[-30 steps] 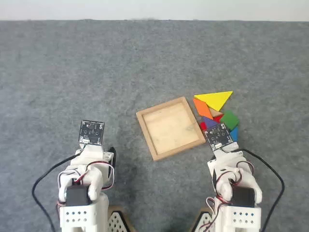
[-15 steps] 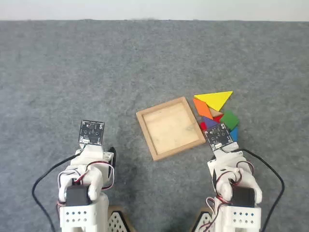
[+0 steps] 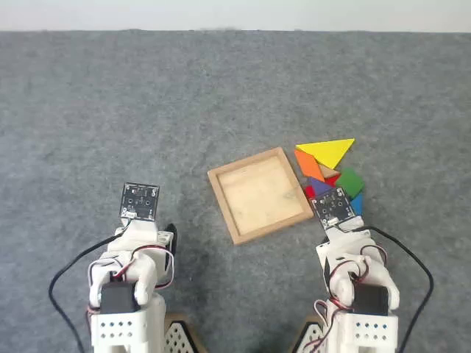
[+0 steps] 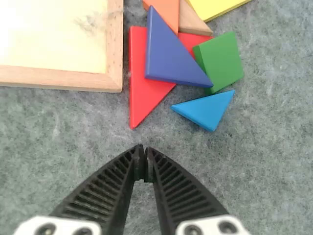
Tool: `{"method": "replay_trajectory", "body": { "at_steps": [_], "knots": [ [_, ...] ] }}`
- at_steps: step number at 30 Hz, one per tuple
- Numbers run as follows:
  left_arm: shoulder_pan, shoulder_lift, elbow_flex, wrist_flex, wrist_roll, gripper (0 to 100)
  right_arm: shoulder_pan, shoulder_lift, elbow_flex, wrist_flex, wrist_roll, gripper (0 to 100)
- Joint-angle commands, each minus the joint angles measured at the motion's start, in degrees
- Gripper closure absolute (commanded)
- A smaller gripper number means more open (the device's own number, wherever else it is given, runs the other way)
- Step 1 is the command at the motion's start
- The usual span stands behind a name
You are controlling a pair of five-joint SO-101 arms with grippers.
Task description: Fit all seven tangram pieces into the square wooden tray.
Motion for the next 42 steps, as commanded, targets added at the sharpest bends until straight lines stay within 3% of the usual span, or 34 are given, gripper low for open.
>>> {"method": "replay_trajectory", "body": {
  "at_steps": [1,7,10,16,21,30,35,42],
  "knots": [
    [0.18,-1.58,-0.48,0.53,-0.35,85,0.31,-0.66,1.05,0.22,0.44,99.1],
    [0.18,-1.58,-0.48,0.53,-0.35,85,0.13,-0.75,1.05,0.31,0.35,99.0],
    [0.26,-1.58,-0.48,0.53,-0.35,85,3.47,-0.84,0.97,0.92,1.58,99.0],
    [0.18,-1.58,-0.48,0.53,-0.35,85,11.56,-0.92,-1.49,-7.69,17.76,99.0],
    [0.18,-1.58,-0.48,0.53,-0.35,85,15.16,-0.48,-5.54,-9.98,11.96,99.0],
    [0.18,-1.58,-0.48,0.53,-0.35,85,15.25,1.63,-15.65,-8.40,7.74,98.9],
    [0.18,-1.58,-0.48,0.53,-0.35,85,15.08,19.03,-28.57,-8.40,3.34,98.9],
    [0.18,-1.58,-0.48,0.53,-0.35,85,14.90,62.64,-58.11,0.22,1.93,98.5]
  ]
}}
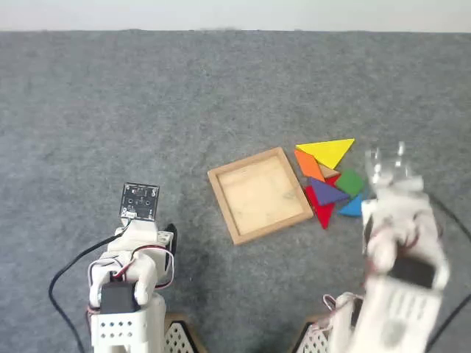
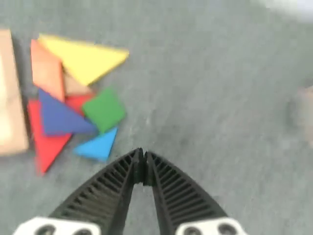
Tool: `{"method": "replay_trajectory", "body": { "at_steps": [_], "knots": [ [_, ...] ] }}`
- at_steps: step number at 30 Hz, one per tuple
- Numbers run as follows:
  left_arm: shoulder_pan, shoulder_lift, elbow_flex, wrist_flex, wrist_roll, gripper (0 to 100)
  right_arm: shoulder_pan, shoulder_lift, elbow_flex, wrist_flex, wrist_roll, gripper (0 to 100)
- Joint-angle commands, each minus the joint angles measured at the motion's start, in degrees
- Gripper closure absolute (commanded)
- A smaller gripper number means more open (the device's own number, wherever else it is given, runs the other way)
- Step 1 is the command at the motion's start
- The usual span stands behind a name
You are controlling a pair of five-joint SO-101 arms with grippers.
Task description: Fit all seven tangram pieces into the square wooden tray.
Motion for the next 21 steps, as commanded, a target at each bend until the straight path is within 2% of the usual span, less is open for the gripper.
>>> {"method": "replay_trajectory", "body": {
  "at_steps": [1,5,9,17,21],
  "knots": [
    [0.18,-1.58,-0.48,0.53,-0.35,85,0.22,31.87,-23.21,7.78,-1.05,97.2],
    [0.18,-1.58,-0.48,0.53,-0.35,85,-0.40,53.41,-38.42,13.85,-1.23,85.3],
    [0.18,-1.58,-0.48,0.53,-0.35,85,-4.18,65.89,-48.70,16.48,-0.79,76.4],
    [0.18,-1.58,-0.48,0.53,-0.35,85,-19.30,69.05,-49.93,16.22,-1.32,75.8],
    [0.18,-1.58,-0.48,0.53,-0.35,85,-26.86,68.88,-46.42,14.81,-4.22,75.7]
  ]
}}
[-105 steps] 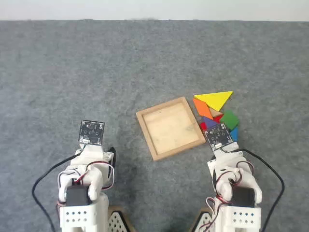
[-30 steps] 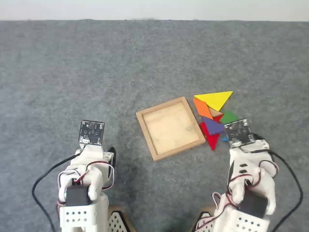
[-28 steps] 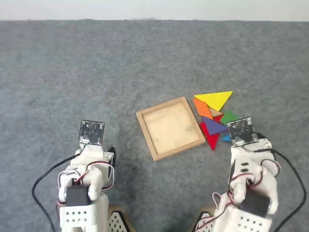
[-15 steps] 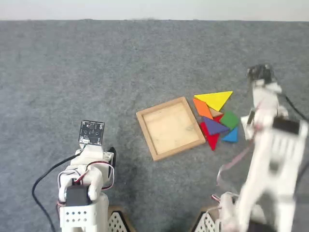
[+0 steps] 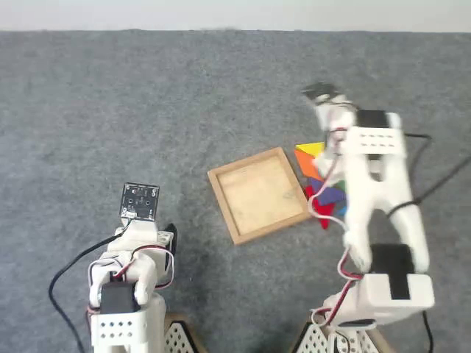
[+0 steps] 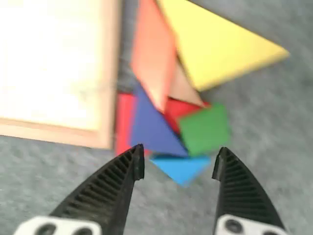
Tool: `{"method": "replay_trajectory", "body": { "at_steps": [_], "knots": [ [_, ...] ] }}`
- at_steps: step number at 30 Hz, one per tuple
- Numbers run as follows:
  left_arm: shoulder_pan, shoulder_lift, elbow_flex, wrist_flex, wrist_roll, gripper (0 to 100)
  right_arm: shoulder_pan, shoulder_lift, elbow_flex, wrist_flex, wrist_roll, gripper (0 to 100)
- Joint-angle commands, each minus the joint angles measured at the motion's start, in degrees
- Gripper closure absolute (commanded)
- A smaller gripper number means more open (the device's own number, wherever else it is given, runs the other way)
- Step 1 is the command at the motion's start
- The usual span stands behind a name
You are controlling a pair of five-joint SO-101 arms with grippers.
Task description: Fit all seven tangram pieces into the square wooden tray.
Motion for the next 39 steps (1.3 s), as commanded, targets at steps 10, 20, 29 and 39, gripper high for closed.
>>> {"method": "replay_trajectory", "body": {
  "at_steps": [10,20,29,39],
  "knots": [
    [0.09,-1.58,-0.48,0.53,-0.35,85,-7.25,-0.40,5.36,-12.09,-8.70,75.7],
    [0.09,-1.58,-0.48,0.53,-0.35,85,-3.47,14.90,-15.38,-6.20,9.67,64.4],
    [0.09,-1.58,-0.48,0.53,-0.35,85,-1.63,30.46,-34.02,-2.42,24.53,64.0],
    [0.09,-1.58,-0.48,0.53,-0.35,85,2.59,44.09,-42.81,-1.89,27.96,64.1]
  ]
}}
